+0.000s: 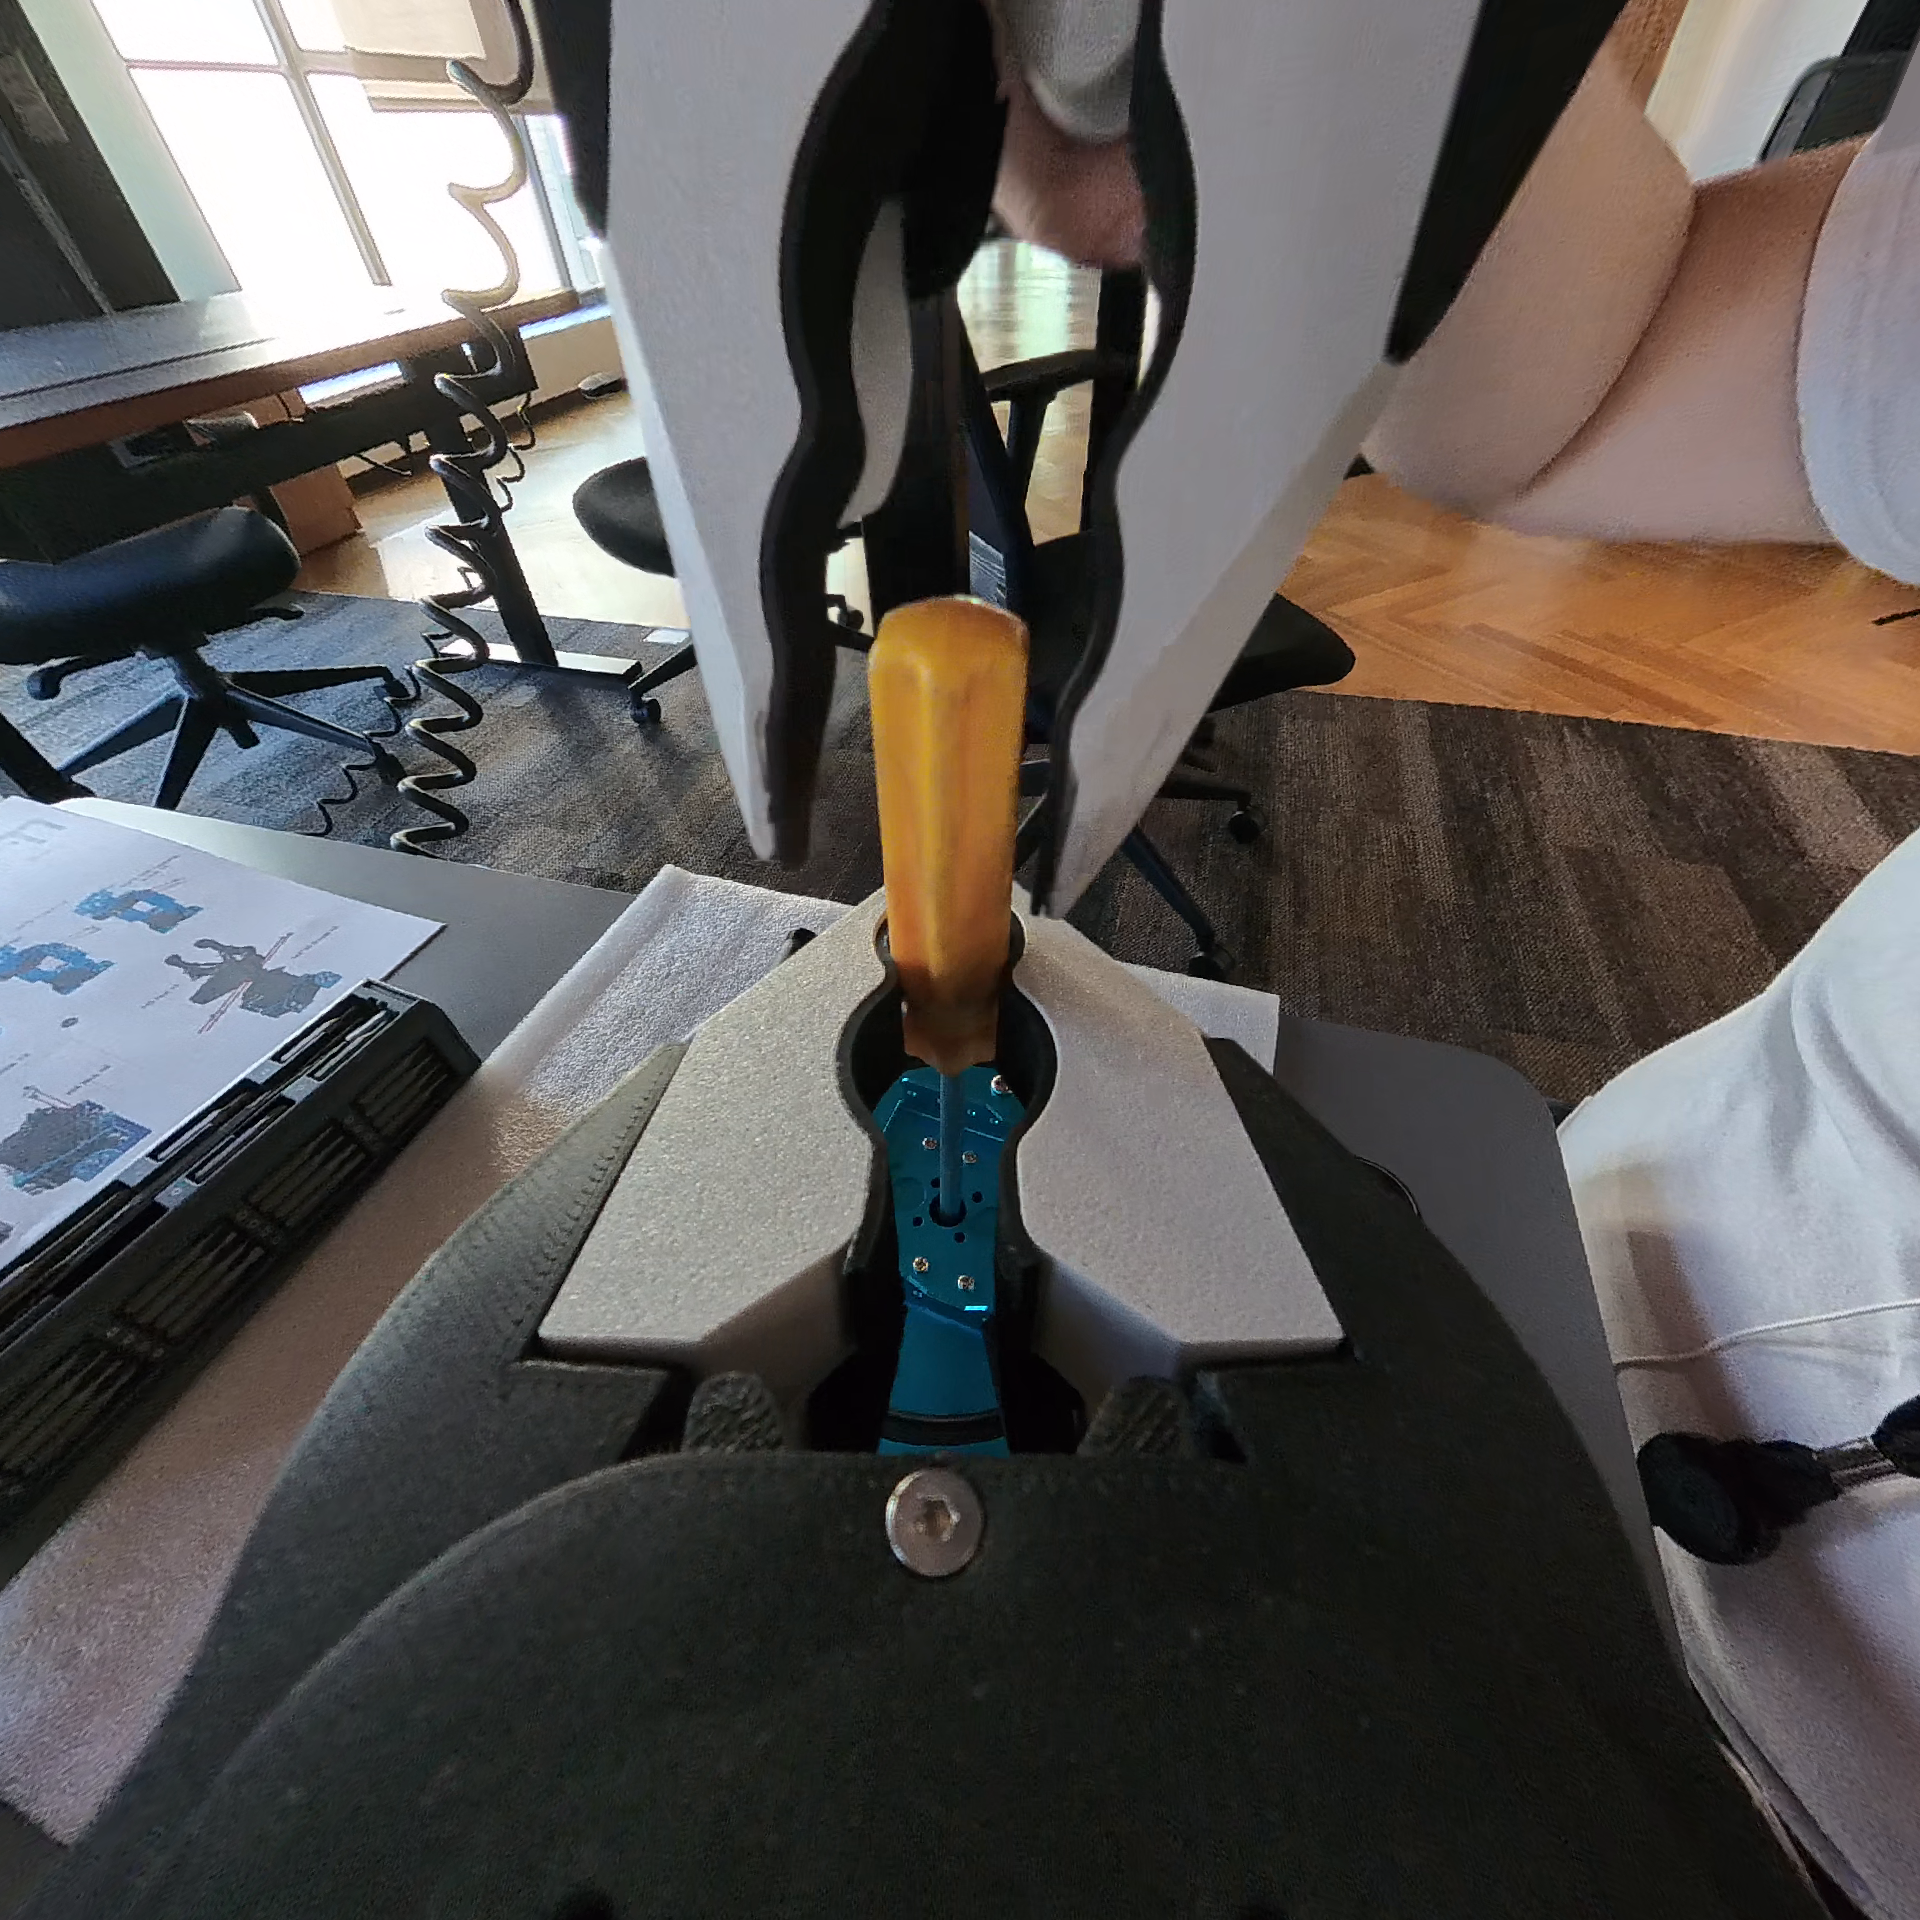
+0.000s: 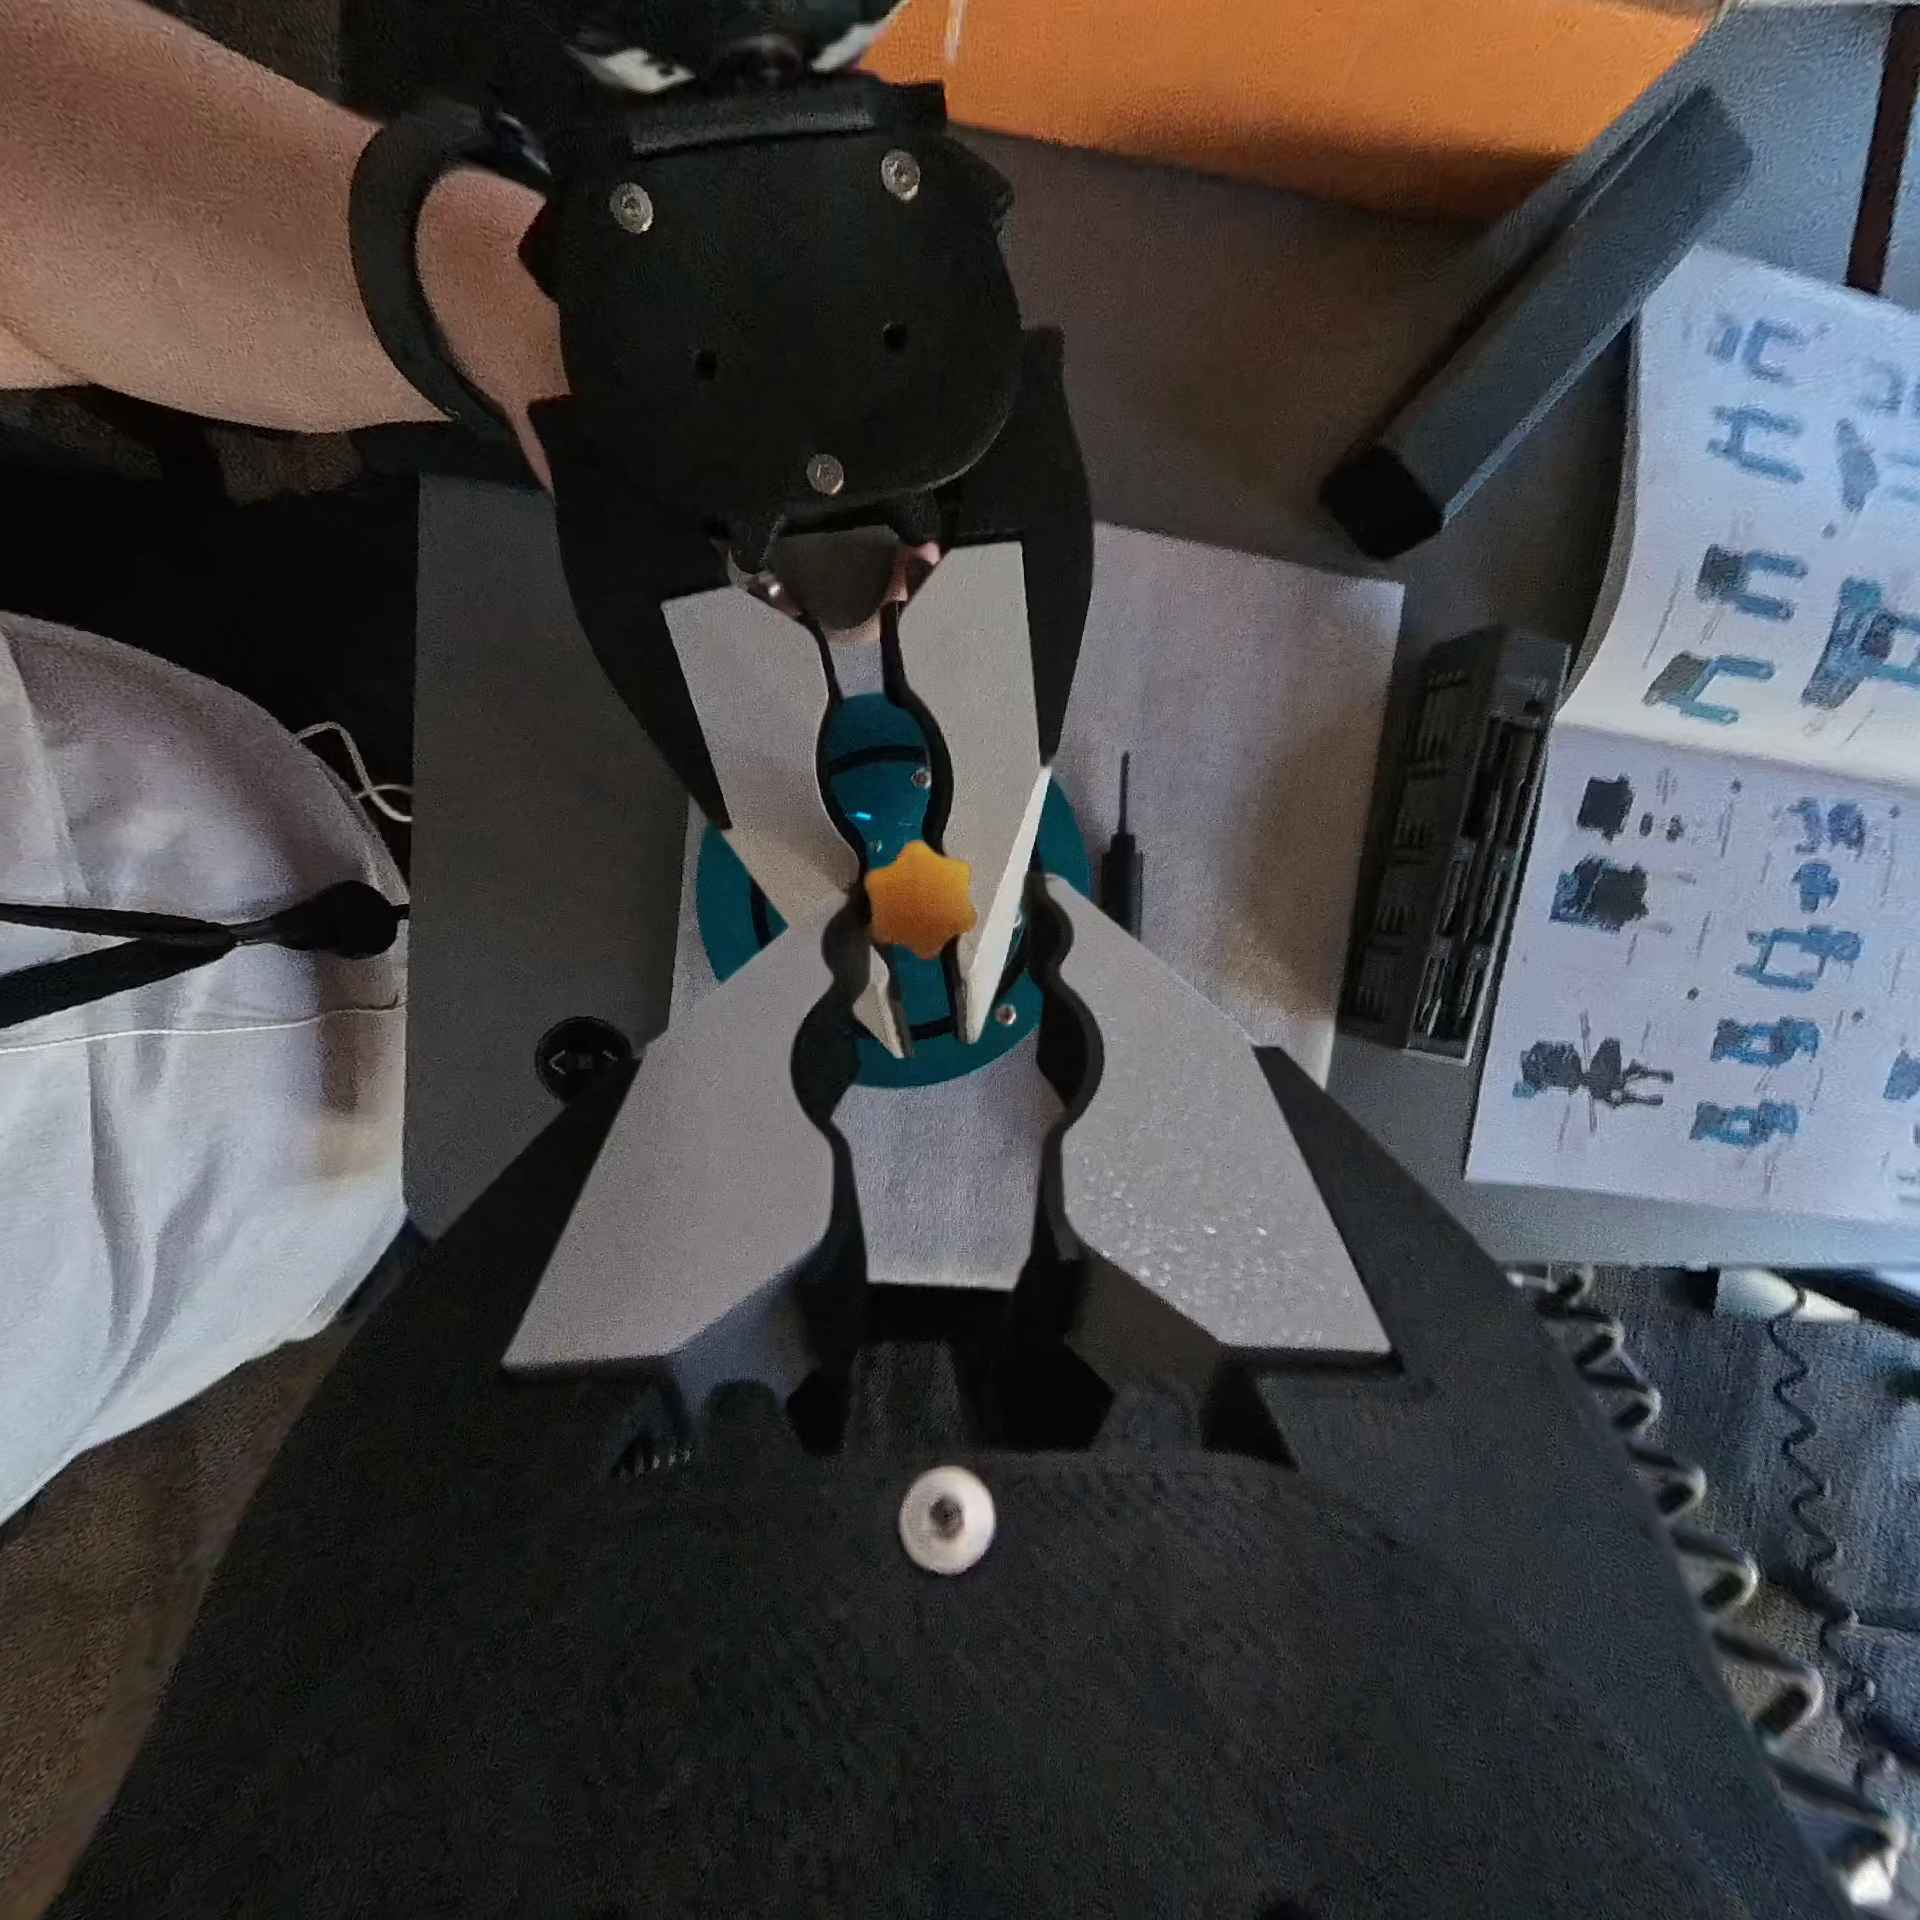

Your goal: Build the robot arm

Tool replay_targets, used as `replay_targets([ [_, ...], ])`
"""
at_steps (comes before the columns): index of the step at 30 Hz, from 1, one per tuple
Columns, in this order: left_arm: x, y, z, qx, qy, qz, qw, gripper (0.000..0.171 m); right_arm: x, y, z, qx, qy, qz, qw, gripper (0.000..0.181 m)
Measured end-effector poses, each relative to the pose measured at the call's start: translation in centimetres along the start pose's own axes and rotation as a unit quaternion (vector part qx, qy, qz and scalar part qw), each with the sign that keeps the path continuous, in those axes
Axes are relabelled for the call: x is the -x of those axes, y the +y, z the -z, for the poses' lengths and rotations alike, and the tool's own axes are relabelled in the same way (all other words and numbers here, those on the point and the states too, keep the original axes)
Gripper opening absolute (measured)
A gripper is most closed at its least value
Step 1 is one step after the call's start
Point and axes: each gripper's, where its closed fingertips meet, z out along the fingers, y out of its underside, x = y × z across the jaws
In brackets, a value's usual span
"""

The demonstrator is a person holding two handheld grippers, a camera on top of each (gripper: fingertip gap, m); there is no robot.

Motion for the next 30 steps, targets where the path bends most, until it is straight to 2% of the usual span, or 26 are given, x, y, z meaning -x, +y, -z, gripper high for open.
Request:
replay_targets([
  [2, 0.2, 0.0, 0.2, -0.001, 0.0, 0.007, 1.0, 0.009, 0.3, -0.5, -0.2, -0.049, -0.011, 0.015, 0.999, 0.018],
  [5, 0.1, 0.0, 0.2, -0.006, 0.005, 0.012, 1.0, 0.009, 0.6, -0.6, -0.2, -0.097, -0.023, -0.065, 0.993, 0.016],
  [8, 0.5, 0.1, 0.0, 0.001, -0.013, 0.006, 1.0, 0.01, 0.1, -0.6, -0.2, -0.144, 0.019, -0.115, 0.983, 0.016],
  [11, 0.3, 0.2, 0.1, -0.001, -0.003, 0.01, 1.0, 0.01, 0.2, -0.9, -0.1, -0.189, 0.044, -0.096, 0.976, 0.017],
  [15, 0.3, 0.2, 0.2, -0.002, -0.005, 0.011, 1.0, 0.01, 0.3, -1.5, 0.0, -0.278, -0.011, -0.091, 0.956, 0.016],
  [17, 0.4, 0.2, 0.2, -0.001, -0.01, 0.009, 1.0, 0.01, 0.3, -1.6, 0.1, -0.311, -0.011, -0.082, 0.947, 0.016],
  [21, 0.8, 0.3, 0.4, 0.001, -0.021, 0.013, 1.0, 0.01, -0.4, -1.9, -0.1, -0.358, 0.073, -0.129, 0.922, 0.016],
  [24, 0.5, 0.3, 0.4, 0.0, -0.014, 0.009, 1.0, 0.01, -0.2, -2.0, 0.1, -0.381, 0.132, -0.082, 0.911, 0.017],
  [25, 0.5, 0.3, 0.4, 0.001, -0.015, 0.006, 1.0, 0.01, 0.0, -2.1, 0.1, -0.389, 0.122, -0.072, 0.91, 0.019],
  [27, 0.3, 0.3, 0.3, 0.002, -0.01, 0.006, 1.0, 0.01, 0.5, -2.6, 0.3, -0.413, 0.051, -0.09, 0.905, 0.046],
  [28, 0.2, 0.3, 0.3, 0.003, -0.006, 0.003, 1.0, 0.01, 1.1, -2.8, 0.4, -0.417, 0.008, -0.087, 0.905, 0.031],
  [29, 0.1, 0.3, 0.2, 0.005, -0.004, 0.0, 1.0, 0.01, 0.4, -2.4, 0.5, -0.414, 0.015, -0.091, 0.906, 0.017],
  [30, 0.2, 0.3, 0.1, 0.006, -0.009, -0.001, 1.0, 0.01, 0.2, -2.3, 0.5, -0.413, 0.02, -0.094, 0.906, 0.017],
])
